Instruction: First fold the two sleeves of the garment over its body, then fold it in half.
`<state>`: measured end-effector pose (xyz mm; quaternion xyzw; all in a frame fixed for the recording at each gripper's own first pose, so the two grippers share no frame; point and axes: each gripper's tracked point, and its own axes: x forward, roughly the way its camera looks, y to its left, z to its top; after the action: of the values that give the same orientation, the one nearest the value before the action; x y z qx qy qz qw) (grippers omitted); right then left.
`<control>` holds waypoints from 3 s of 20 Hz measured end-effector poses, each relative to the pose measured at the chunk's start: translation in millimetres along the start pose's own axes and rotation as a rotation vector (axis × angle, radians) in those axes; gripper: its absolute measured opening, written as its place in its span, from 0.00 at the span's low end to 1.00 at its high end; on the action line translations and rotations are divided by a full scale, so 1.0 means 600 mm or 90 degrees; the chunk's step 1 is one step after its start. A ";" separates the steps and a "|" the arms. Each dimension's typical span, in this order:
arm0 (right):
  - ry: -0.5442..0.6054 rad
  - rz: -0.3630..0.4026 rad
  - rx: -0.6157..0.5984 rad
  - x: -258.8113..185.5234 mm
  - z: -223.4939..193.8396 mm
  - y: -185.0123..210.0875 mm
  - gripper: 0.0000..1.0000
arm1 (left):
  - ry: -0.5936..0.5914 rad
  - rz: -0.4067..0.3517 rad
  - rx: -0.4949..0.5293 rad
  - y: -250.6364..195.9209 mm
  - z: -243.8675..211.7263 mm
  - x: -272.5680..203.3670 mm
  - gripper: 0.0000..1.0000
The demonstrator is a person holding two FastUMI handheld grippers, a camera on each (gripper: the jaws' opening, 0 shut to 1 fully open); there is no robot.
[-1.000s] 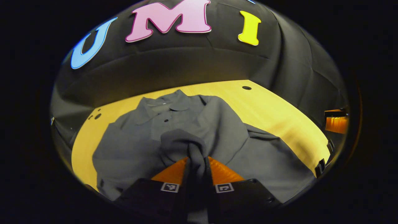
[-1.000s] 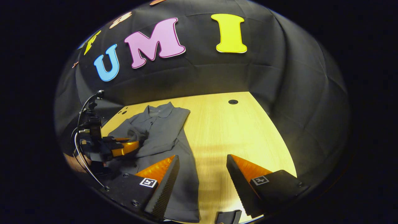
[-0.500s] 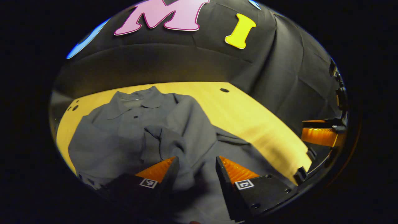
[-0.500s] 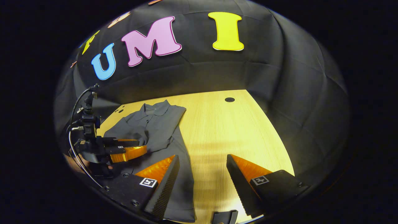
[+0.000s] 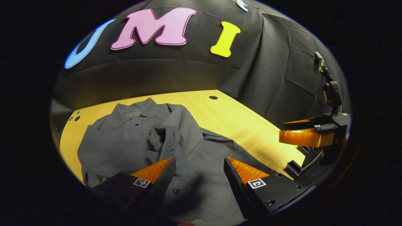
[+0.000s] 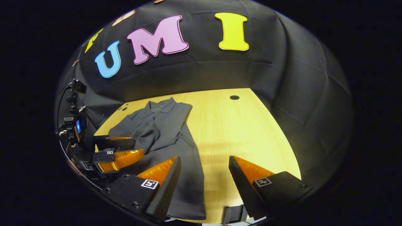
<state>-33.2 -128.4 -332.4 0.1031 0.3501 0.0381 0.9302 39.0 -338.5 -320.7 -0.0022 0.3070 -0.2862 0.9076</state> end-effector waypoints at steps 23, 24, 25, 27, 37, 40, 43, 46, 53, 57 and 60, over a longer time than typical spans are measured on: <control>0.156 -0.042 -0.017 -0.066 -0.218 0.025 0.94 | 0.131 0.268 -0.075 0.301 -0.257 -0.363 0.96; 0.161 -0.042 -0.016 -0.064 -0.223 0.025 0.94 | 0.139 0.274 -0.084 0.305 -0.269 -0.368 0.96; 0.166 -0.042 -0.015 -0.063 -0.229 0.027 0.94 | 0.148 0.284 -0.095 0.311 -0.284 -0.372 0.96; 0.178 -0.041 -0.014 -0.066 -0.239 0.029 0.94 | 0.164 0.289 -0.122 0.315 -0.308 -0.373 0.96; 0.227 -0.048 -0.070 -0.039 -0.271 0.040 0.95 | 0.237 0.276 -0.169 0.303 -0.367 -0.352 0.98; 0.214 -0.055 -0.053 -0.039 -0.266 0.045 0.83 | 0.239 0.262 -0.155 0.301 -0.367 -0.341 1.00; 0.219 -0.022 -0.064 -0.029 -0.269 0.056 0.66 | 0.239 0.225 -0.132 0.290 -0.357 -0.322 0.87; 0.187 0.007 -0.025 -0.011 -0.257 0.072 0.24 | 0.224 0.204 -0.151 0.291 -0.337 -0.296 0.36; 0.183 -0.008 0.045 -0.011 -0.220 0.079 0.05 | 0.205 0.194 -0.160 0.300 -0.293 -0.296 0.06; 0.092 0.008 0.043 -0.020 -0.115 0.100 0.05 | 0.107 0.211 -0.179 0.319 -0.191 -0.314 0.06; 0.024 0.014 0.055 -0.022 -0.024 0.100 0.05 | 0.057 0.217 -0.200 0.344 -0.122 -0.330 0.06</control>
<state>-52.5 -69.4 -321.3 0.1461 0.3676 0.0351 0.9178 -22.9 -50.1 -307.5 -0.0787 0.3838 -0.0770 0.9168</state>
